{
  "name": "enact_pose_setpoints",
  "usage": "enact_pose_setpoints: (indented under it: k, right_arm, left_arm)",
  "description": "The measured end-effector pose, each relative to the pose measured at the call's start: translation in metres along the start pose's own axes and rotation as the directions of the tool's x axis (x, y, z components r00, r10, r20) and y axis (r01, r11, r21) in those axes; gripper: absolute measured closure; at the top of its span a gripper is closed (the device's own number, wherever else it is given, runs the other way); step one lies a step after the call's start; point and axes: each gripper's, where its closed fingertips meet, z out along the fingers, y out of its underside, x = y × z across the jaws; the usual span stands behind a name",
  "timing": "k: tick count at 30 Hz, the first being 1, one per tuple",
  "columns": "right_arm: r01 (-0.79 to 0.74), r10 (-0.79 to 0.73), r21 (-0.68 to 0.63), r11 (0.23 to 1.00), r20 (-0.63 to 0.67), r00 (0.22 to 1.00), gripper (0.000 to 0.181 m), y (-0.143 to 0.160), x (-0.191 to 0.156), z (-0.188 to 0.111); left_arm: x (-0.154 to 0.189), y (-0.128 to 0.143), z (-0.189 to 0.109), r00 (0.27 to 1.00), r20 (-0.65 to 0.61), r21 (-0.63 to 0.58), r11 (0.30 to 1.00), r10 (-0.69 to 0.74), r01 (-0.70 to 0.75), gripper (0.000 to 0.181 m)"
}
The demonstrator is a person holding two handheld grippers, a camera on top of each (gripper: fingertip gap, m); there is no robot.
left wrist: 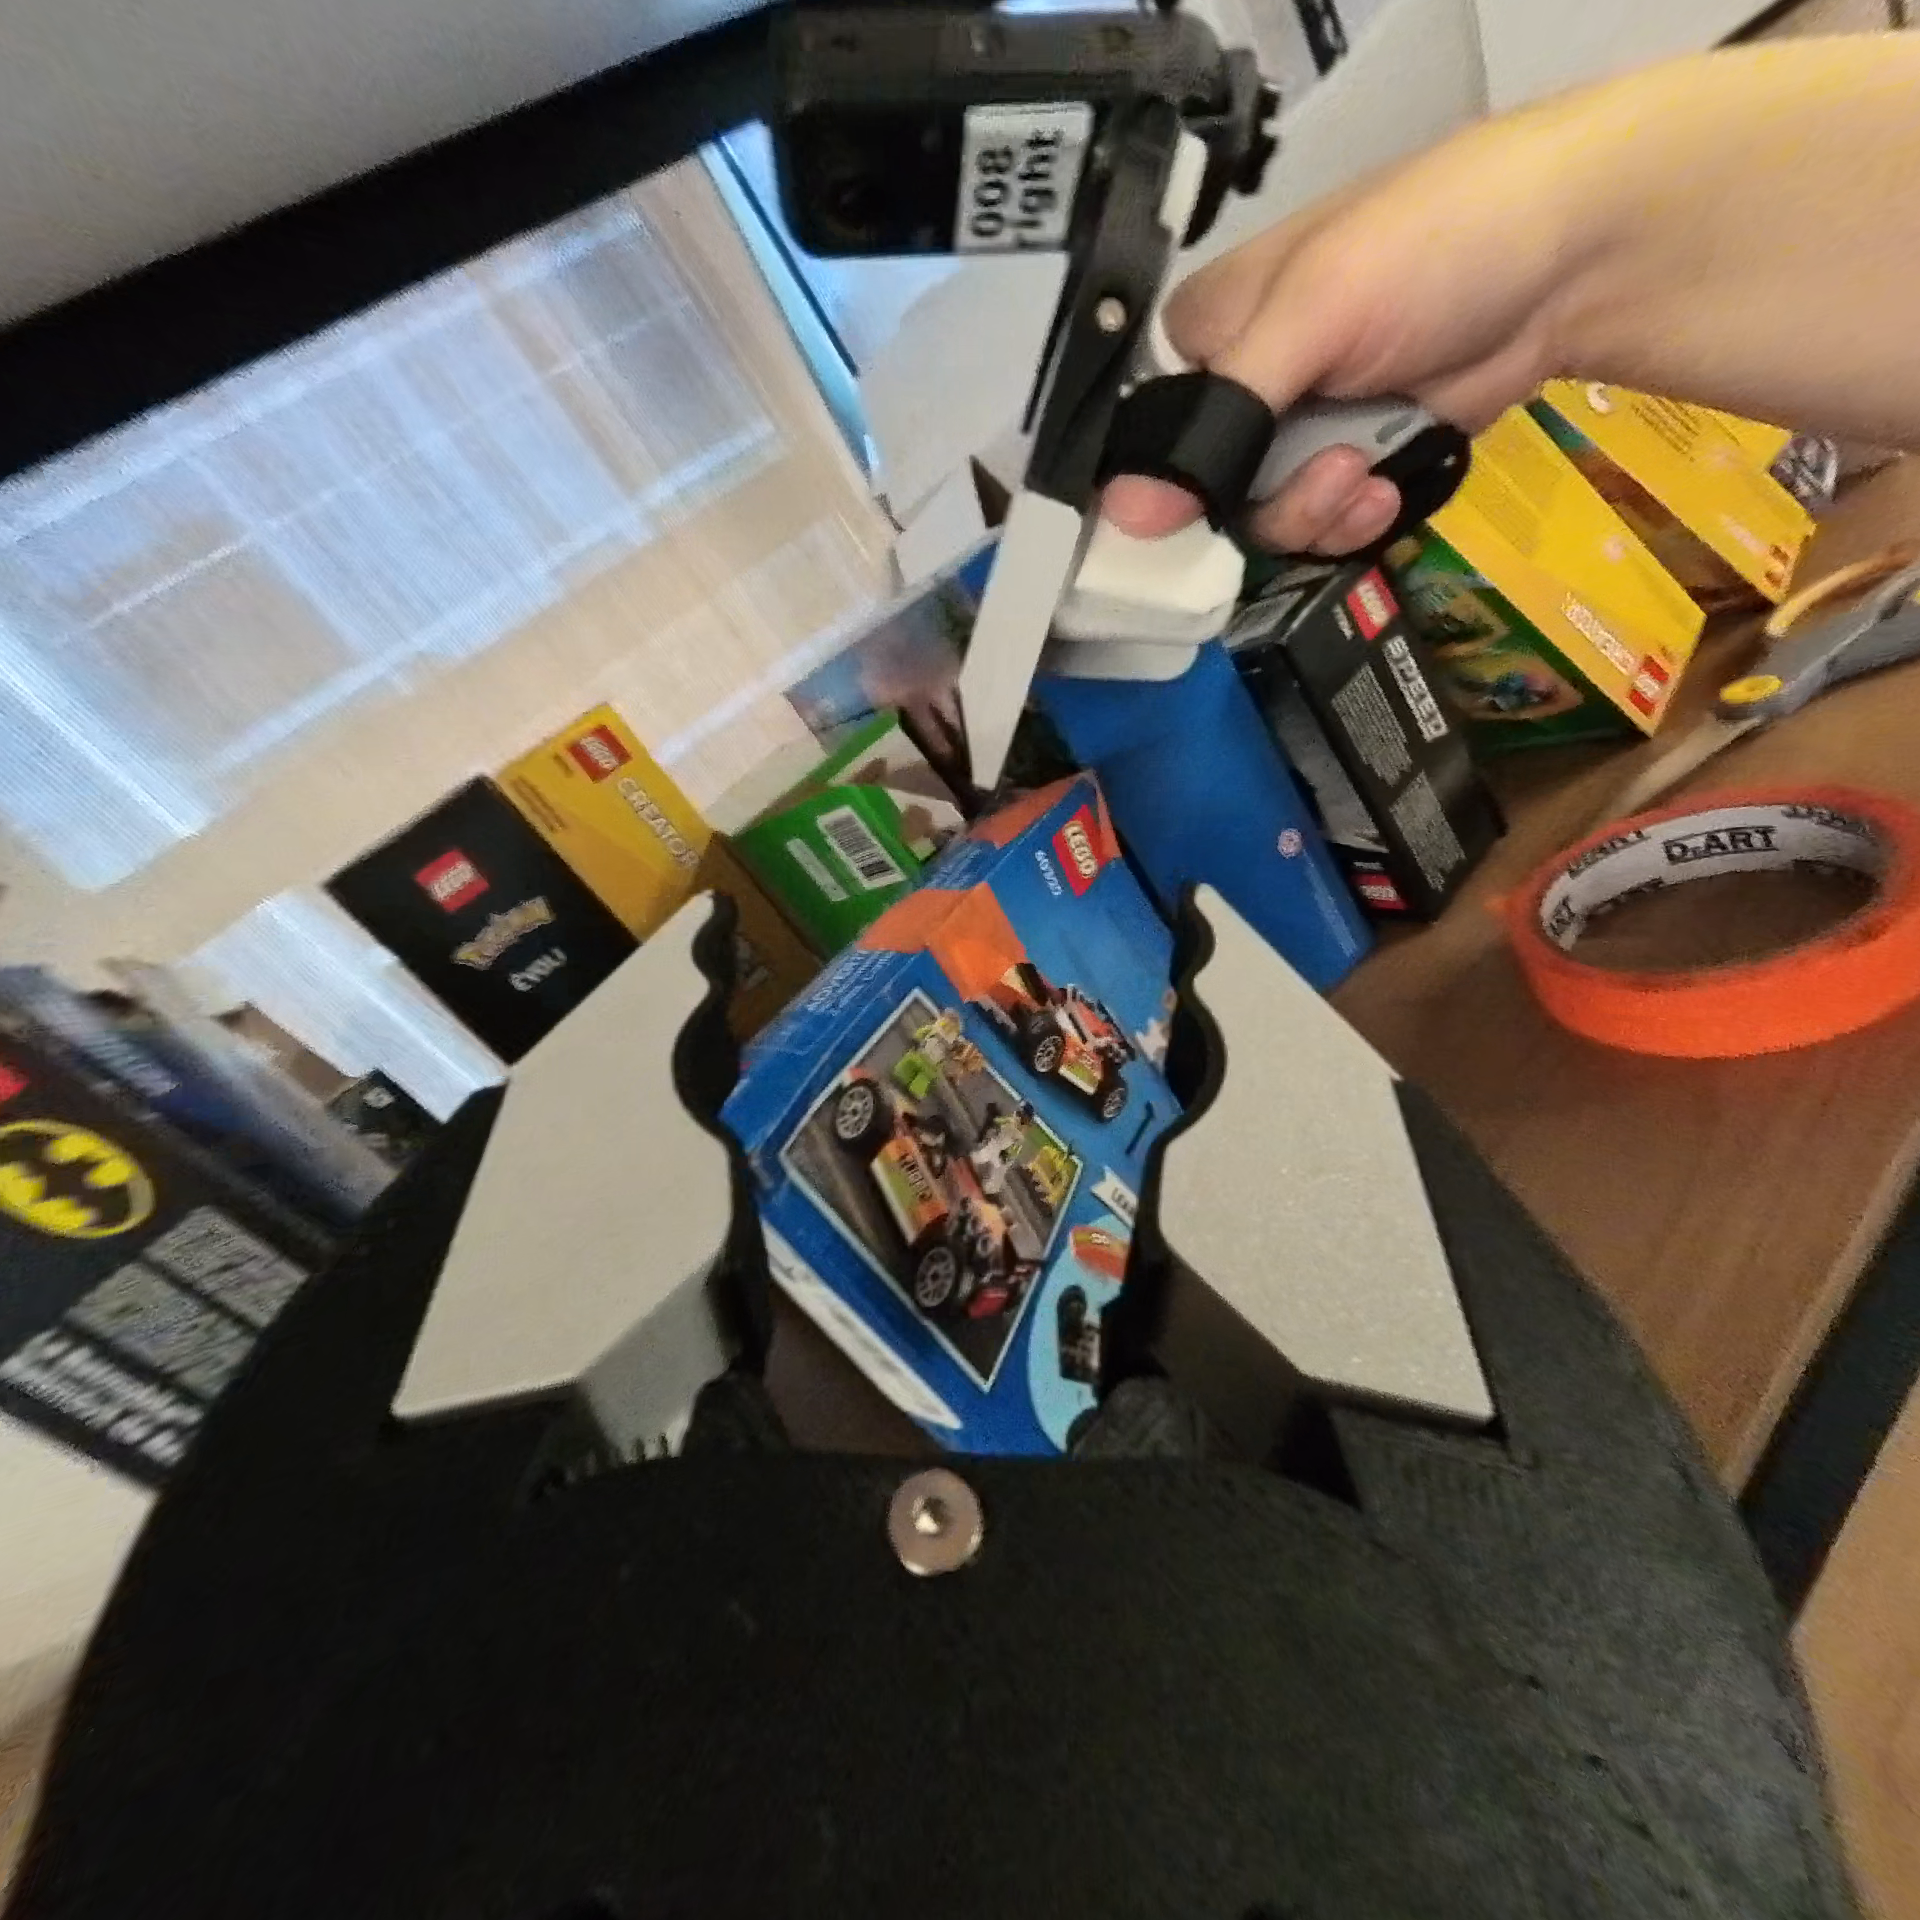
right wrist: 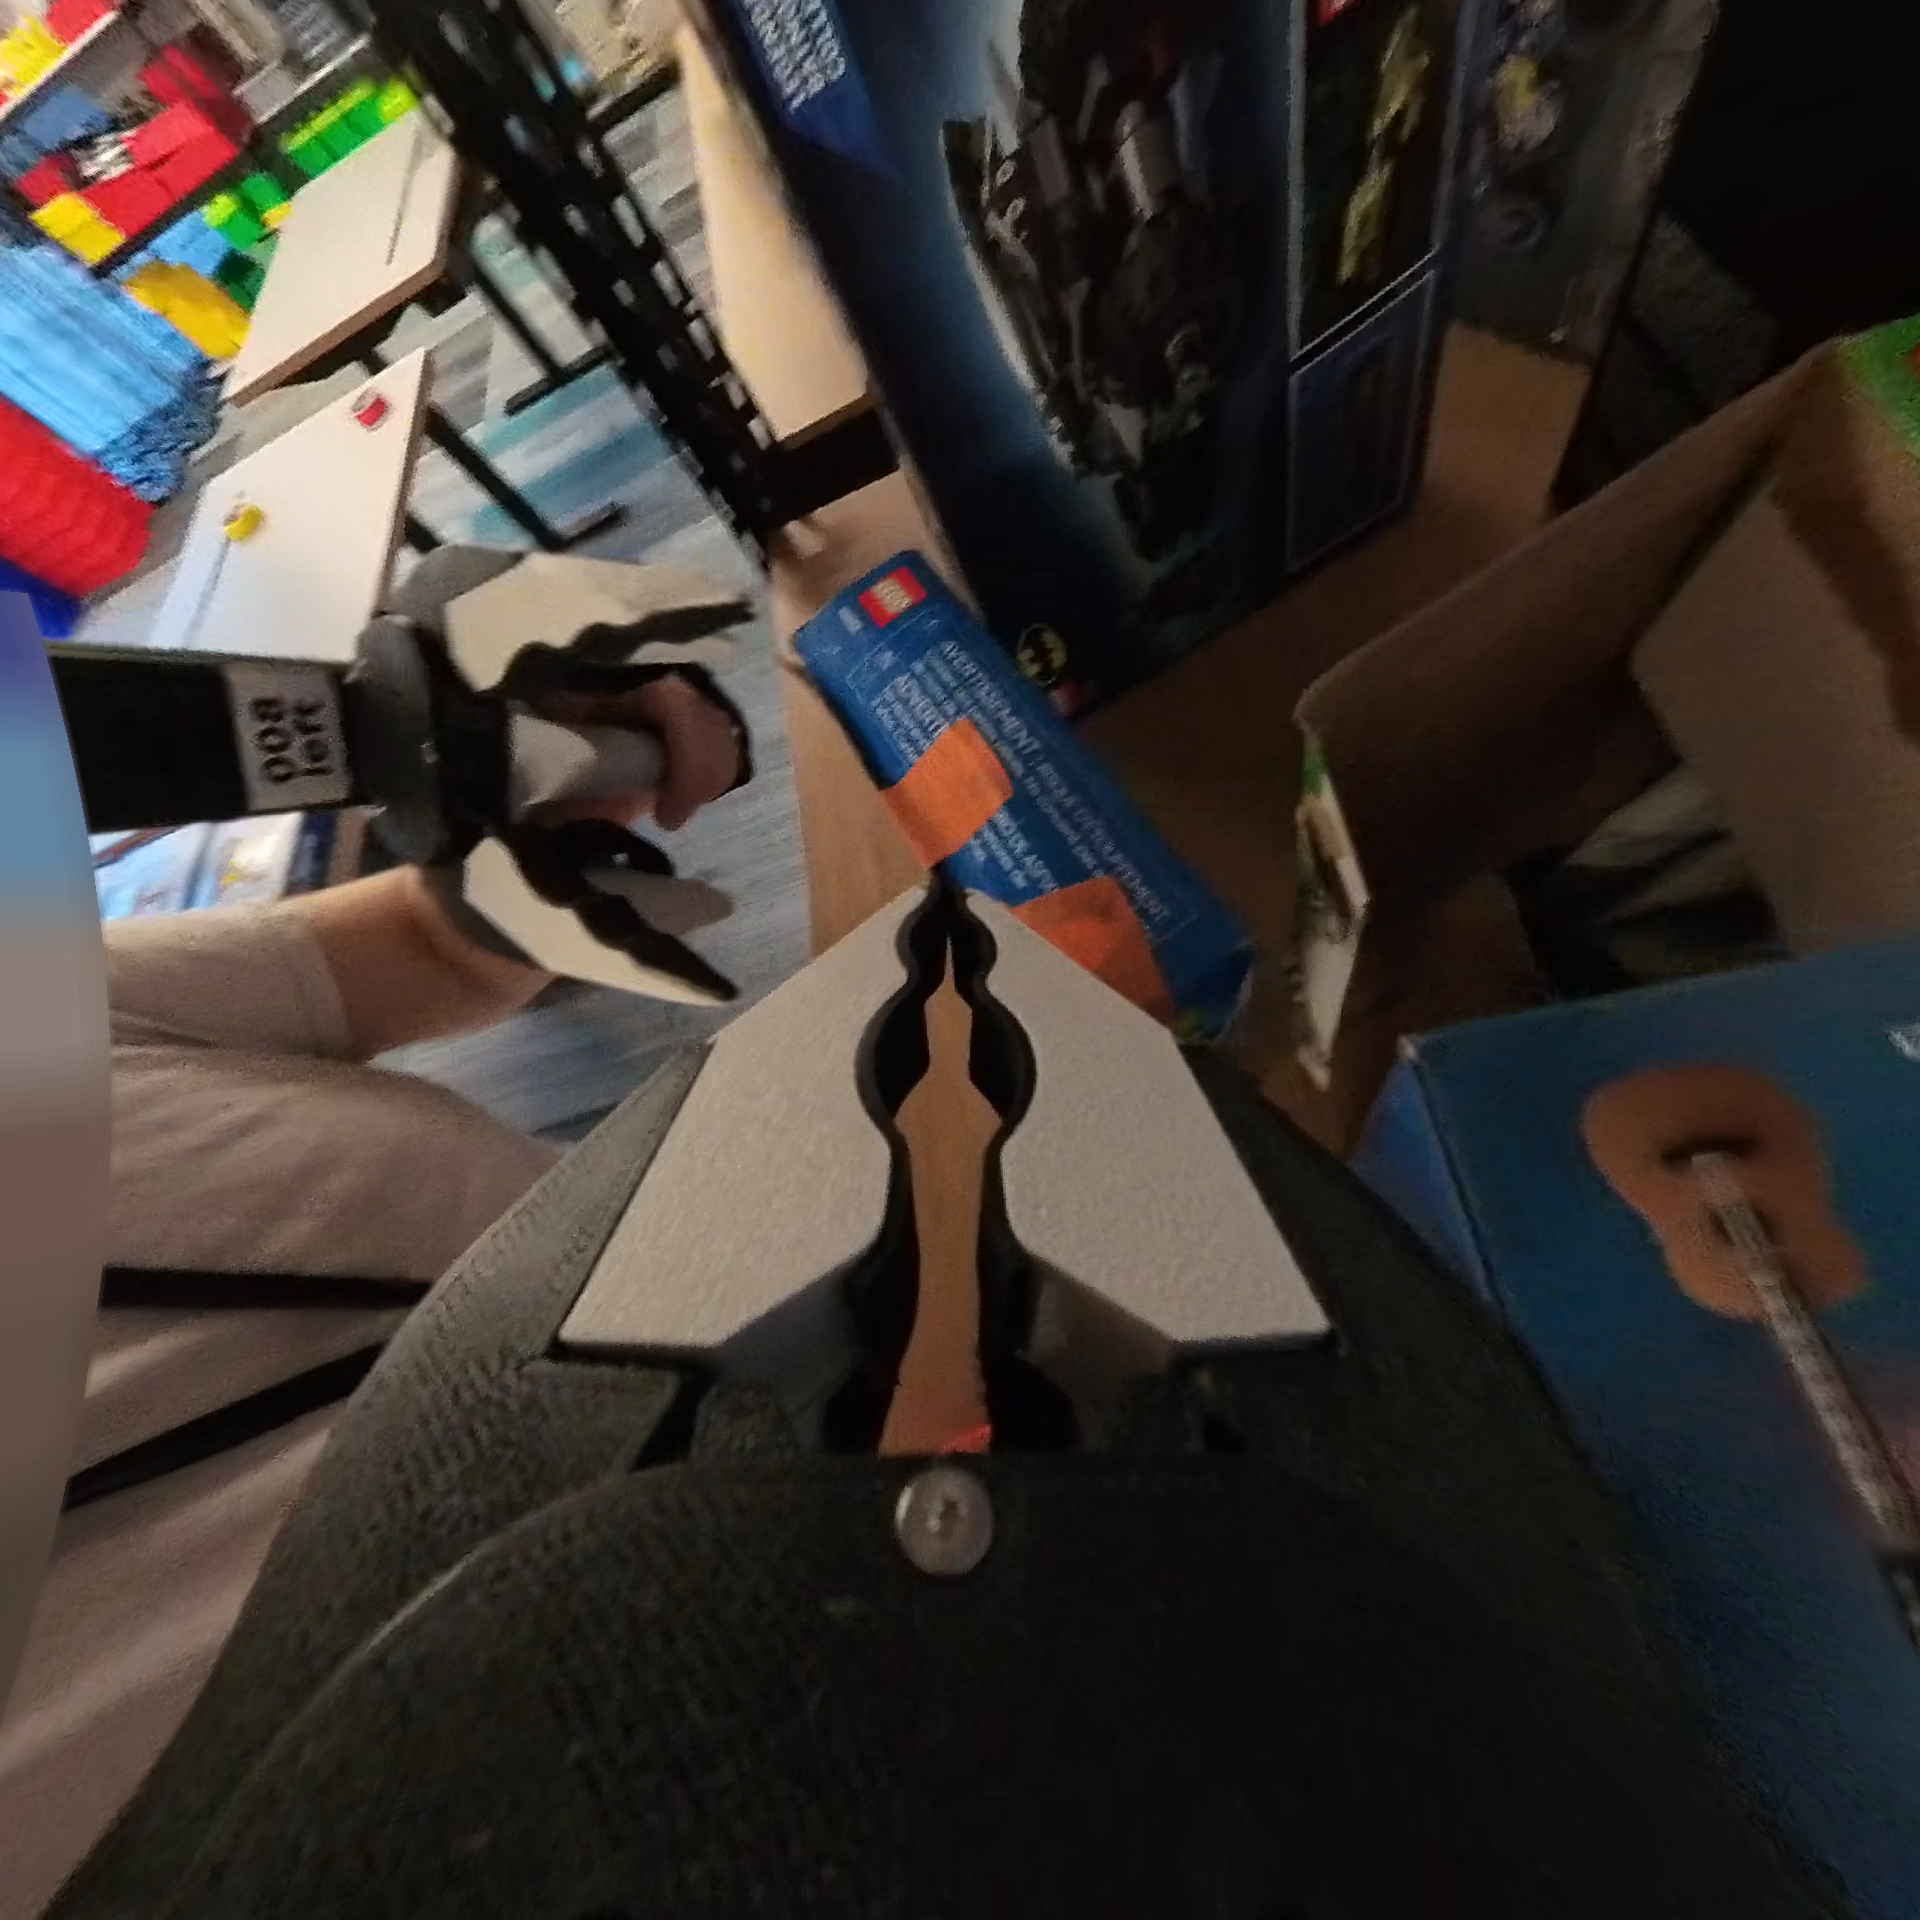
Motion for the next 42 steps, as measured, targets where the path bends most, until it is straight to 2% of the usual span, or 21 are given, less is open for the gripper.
enact_pose_setpoints:
  k: [3, 7, 10, 13, 15, 18, 21, 25, 27, 30, 31, 32, 33, 34, 36, 39, 42]
  right_arm:
    - [0.0, 0.002, -0.049, 0.999, 0.045, 0.999, 0.181, 0.003, -0.004, 0.003]
    - [0.044, -0.047, -0.067, 0.997, -0.046, 0.998, 0.181, 0.002, 0.005, 0.007]
    - [0.092, -0.094, -0.02, 0.996, -0.127, 0.987, 0.181, -0.005, 0.012, 0.005]
    - [0.076, -0.068, 0.064, 0.995, -0.122, 0.99, 0.181, -0.013, 0.008, 0.0]
    - [0.08, -0.07, 0.062, 0.995, -0.155, 0.986, 0.181, -0.011, 0.013, -0.001]
    - [0.222, -0.204, 0.032, 0.974, -0.289, 0.935, 0.181, -0.012, 0.026, -0.002]
    - [0.368, -0.352, -0.046, 0.929, -0.421, 0.836, 0.181, -0.018, 0.038, -0.002]
    - [0.458, -0.487, -0.192, 0.868, -0.152, 0.86, 0.127, 0.0, 0.001, 0.014]
    - [0.532, -0.576, -0.261, 0.805, -0.134, 0.806, 0.116, -0.001, 0.002, 0.013]
    - [0.638, -0.725, -0.384, 0.667, -0.138, 0.675, 0.099, -0.008, 0.019, 0.025]
    - [0.615, -0.718, -0.438, 0.655, -0.109, 0.687, 0.098, -0.003, 0.024, 0.033]
    - [0.569, -0.693, -0.501, 0.652, -0.089, 0.716, 0.104, 0.005, 0.028, 0.039]
    - [0.519, -0.674, -0.573, 0.634, -0.08, 0.735, 0.124, 0.014, 0.032, 0.041]
    - [0.482, -0.664, -0.625, 0.614, -0.079, 0.743, 0.127, 0.021, 0.035, 0.042]
    - [0.5, -0.672, -0.61, 0.614, -0.073, 0.737, 0.132, 0.021, 0.028, 0.044]
    - [0.463, -0.598, -0.584, 0.666, -0.047, 0.8, 0.135, 0.032, 0.006, 0.04]
    - [0.457, -0.568, -0.57, 0.683, -0.022, 0.823, 0.135, 0.045, -0.019, 0.036]
  left_arm:
    - [0.009, 0.01, 0.017, 0.998, -0.042, -0.059, 0.997, -0.046, 0.044, 0.096]
    - [0.008, 0.015, 0.028, 0.997, 0.014, -0.11, 0.991, 0.08, -0.078, 0.098]
    - [0.009, 0.002, 0.03, 0.988, 0.012, -0.101, 0.983, 0.154, -0.152, 0.1]
    - [0.004, 0.006, 0.035, 0.993, 0.002, -0.138, 0.983, 0.119, -0.117, 0.1]
    - [0.005, 0.013, 0.034, 0.996, -0.016, -0.157, 0.984, 0.085, -0.086, 0.102]
    - [0.007, 0.012, 0.025, 0.997, 0.001, -0.138, 0.988, 0.072, -0.071, 0.106]
    - [0.01, 0.006, 0.014, 0.997, 0.034, -0.113, 0.991, 0.069, -0.065, 0.107]
    - [0.005, 0.014, 0.005, 0.986, 0.065, -0.16, 0.977, 0.151, -0.139, 0.101]
    - [-0.008, 0.018, 0.0, 0.982, 0.087, -0.185, 0.971, 0.17, -0.152, 0.102]
    - [-0.019, 0.012, -0.01, 0.996, 0.068, -0.153, 0.987, 0.064, -0.053, 0.103]
    - [-0.021, 0.011, -0.012, 0.998, 0.059, -0.145, 0.989, 0.038, -0.029, 0.103]
    - [-0.025, 0.012, -0.014, 0.998, 0.056, -0.151, 0.988, 0.027, -0.018, 0.102]
    - [-0.029, 0.014, -0.015, 0.998, 0.053, -0.167, 0.986, 0.026, -0.017, 0.102]
    - [-0.031, 0.019, -0.017, 0.999, 0.04, -0.186, 0.983, 0.022, -0.014, 0.101]
    - [-0.035, 0.028, -0.021, 1.0, 0.013, -0.22, 0.975, -0.013, 0.015, 0.099]
    - [-0.036, 0.038, -0.028, 0.995, -0.031, -0.237, 0.968, -0.097, 0.087, 0.087]
    - [-0.025, 0.038, -0.031, 0.965, -0.119, -0.203, 0.957, -0.235, 0.208, 0.079]
